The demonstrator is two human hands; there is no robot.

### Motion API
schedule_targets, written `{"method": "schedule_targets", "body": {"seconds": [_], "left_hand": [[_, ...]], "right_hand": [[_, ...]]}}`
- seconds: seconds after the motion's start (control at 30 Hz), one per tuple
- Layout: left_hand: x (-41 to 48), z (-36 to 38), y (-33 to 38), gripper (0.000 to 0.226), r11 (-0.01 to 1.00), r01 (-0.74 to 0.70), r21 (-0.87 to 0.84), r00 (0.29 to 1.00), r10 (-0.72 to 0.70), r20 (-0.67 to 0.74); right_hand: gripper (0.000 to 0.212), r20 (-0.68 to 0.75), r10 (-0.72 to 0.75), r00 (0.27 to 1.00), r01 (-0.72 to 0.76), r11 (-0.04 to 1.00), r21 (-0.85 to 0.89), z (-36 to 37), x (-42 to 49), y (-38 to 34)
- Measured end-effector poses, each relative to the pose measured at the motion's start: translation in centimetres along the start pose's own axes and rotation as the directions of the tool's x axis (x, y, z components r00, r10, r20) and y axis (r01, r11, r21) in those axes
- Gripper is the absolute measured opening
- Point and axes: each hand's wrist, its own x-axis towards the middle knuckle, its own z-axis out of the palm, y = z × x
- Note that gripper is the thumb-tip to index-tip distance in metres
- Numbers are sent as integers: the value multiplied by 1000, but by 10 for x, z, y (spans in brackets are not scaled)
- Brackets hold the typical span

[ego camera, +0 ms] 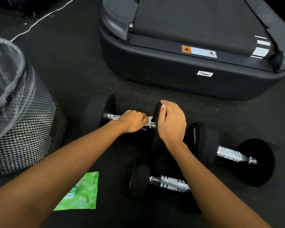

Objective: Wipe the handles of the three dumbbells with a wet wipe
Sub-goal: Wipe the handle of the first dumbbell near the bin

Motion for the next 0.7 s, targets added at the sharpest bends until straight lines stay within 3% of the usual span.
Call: {"method": "schedule_targets", "body": {"seconds": [0.13,0.23,0.37,0.5,0.7], "left_hand": [[6,-4,10,35,999,31,28,997,-33,75],[4,4,9,34,996,-78,53,997,79,-17],[-7,11,-12,34,975,-215,-51,973,209,-102],[-10,11,-18,37,963,-233,-135,966,213,-147],[-9,16,-1,33,969,-237,63,929,245,-278]], "right_hand": [[46,-4,-5,1000,5,1000,1,1,1,1],[41,5,4,1000,-4,1000,3,0,1,1],[39,7,10,1000,-10,1000,-2,0,1,1],[39,-1,11,1000,-11,1000,-6,2,0,2],[40,3,5,1000,-5,1000,-12,1,2,2]]}}
